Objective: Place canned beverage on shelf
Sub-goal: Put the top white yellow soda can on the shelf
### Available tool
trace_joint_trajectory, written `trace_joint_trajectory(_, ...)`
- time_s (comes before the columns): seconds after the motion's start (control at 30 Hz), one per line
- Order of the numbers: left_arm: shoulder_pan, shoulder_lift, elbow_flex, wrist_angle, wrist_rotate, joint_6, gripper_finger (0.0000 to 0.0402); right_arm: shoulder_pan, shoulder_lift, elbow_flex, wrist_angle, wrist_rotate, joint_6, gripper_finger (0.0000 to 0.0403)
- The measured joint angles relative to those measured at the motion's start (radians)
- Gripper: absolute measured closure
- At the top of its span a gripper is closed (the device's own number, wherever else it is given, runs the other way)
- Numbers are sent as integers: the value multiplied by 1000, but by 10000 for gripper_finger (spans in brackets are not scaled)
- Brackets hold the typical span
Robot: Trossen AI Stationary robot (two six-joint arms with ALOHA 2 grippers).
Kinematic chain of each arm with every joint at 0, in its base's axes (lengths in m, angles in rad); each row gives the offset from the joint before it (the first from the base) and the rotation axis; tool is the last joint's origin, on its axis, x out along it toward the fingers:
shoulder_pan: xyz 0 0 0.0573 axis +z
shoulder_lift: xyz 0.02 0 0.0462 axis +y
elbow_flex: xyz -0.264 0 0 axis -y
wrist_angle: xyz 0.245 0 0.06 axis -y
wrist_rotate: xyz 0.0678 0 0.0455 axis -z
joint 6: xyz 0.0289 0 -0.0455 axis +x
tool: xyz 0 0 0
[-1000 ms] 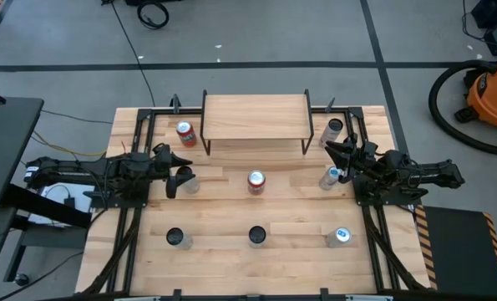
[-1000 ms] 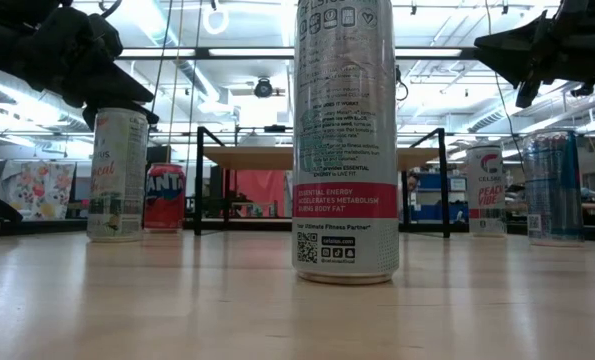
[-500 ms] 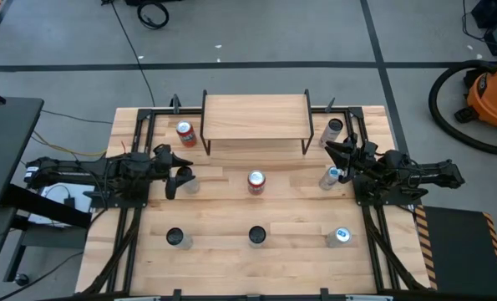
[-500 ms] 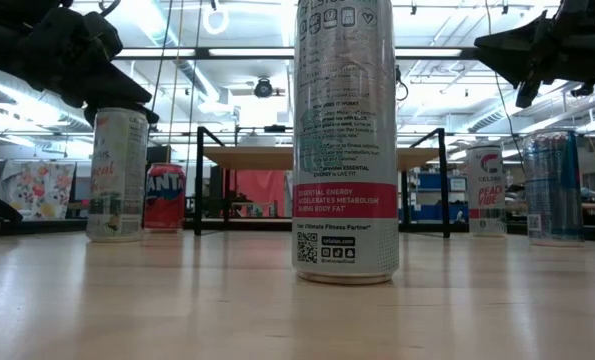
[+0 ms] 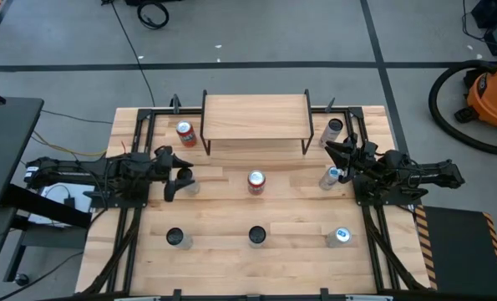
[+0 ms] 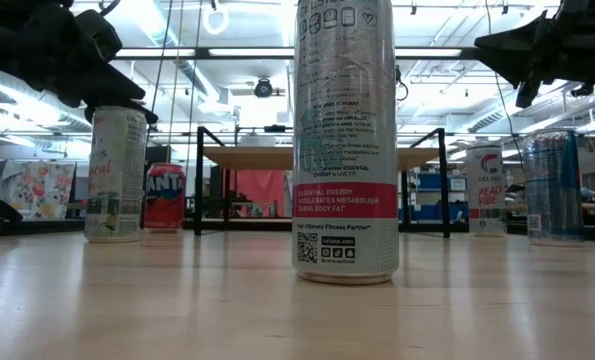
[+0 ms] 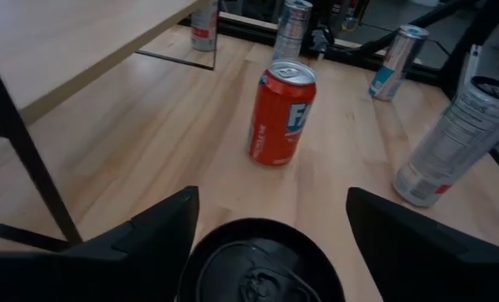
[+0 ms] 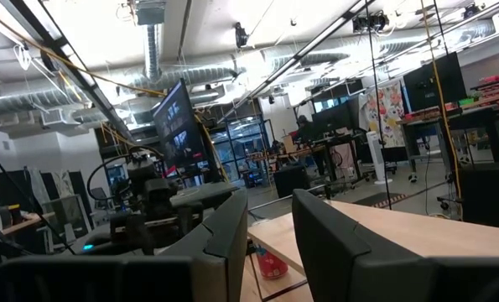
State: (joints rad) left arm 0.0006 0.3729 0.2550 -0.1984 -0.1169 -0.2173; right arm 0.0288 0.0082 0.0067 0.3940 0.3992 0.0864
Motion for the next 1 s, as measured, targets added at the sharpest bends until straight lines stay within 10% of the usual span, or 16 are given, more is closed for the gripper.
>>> trace_joint_trajectory(1.0,-1,0,0,5,-31,-2,81,0,0,0,0,0,0,296)
